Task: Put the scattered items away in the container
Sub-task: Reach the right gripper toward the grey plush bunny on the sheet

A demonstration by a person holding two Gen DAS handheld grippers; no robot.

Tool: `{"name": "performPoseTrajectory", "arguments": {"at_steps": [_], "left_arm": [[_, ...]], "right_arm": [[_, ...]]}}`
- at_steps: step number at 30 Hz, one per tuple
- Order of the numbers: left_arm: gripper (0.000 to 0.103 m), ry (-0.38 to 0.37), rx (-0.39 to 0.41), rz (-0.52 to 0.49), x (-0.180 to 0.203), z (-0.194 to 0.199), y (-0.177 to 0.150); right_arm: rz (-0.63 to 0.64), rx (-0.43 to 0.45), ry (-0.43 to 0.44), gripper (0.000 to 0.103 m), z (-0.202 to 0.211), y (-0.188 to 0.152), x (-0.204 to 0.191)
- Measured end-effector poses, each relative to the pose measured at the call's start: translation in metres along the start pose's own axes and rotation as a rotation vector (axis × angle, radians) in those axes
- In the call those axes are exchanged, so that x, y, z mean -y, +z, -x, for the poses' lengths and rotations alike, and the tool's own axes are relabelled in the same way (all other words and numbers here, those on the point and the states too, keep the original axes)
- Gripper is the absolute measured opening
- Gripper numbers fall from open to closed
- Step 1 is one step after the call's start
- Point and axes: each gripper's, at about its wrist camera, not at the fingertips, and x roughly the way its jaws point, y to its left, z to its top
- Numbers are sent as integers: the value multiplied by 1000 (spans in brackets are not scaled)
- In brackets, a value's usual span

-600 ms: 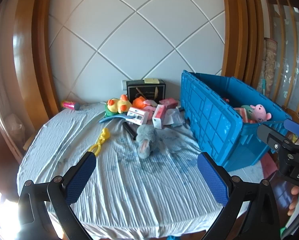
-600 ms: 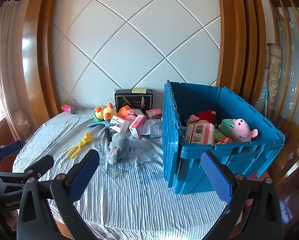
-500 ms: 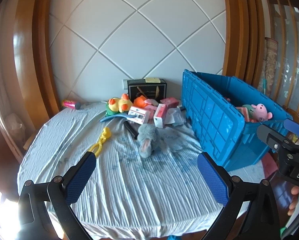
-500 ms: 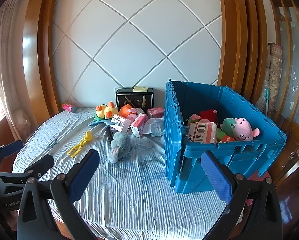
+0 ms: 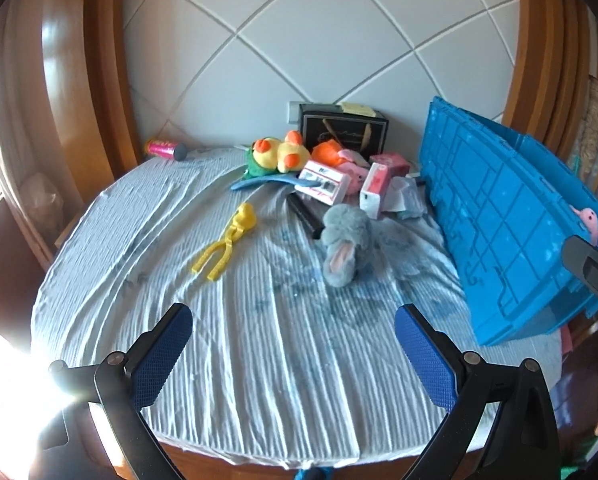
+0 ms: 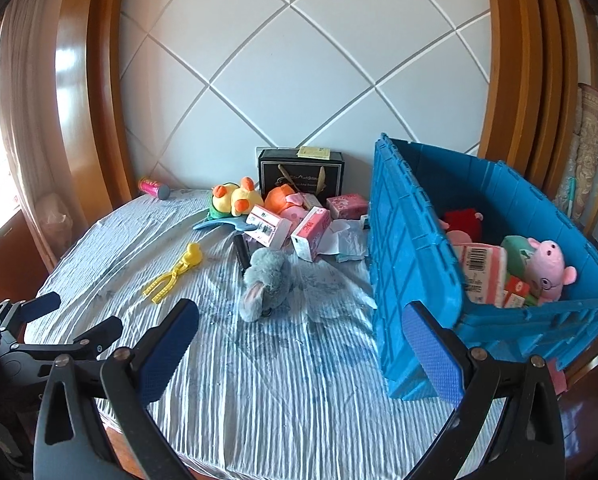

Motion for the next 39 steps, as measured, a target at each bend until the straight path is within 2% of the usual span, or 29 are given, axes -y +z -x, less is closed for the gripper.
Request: {"name": "performPoseTrajectory", "arguments": {"at_steps": [6, 9, 13, 18, 27, 32, 37, 39], "left_arm": [[102, 109, -175, -3, -33, -109, 14], [102, 140, -252, 26, -57, -153, 15], [102, 150, -307, 66, -88, -196, 19], [102, 133, -337, 56, -107, -251, 47], [102, 27, -353, -149, -88, -356, 106], [102, -13, -409, -223, -76, -404, 109], [102, -39, -472, -250, -68, -446, 101], [103, -84, -468, -226, -70, -451, 100]], "right_arm": [[-33, -152, 107, 103, -123, 7, -17], [-56, -245, 119, 103, -182, 3, -21], [-46, -348, 114, 103, -238, -1, -31], [-56, -379, 65, 103, -277, 9, -38], [-174, -420, -106, 103, -340, 22, -33], [-197, -483, -129, 103, -379, 21, -32], [-199, -553, -142, 103, -418, 8, -31], [-202, -573, -143, 103, -428, 3, -29]]}}
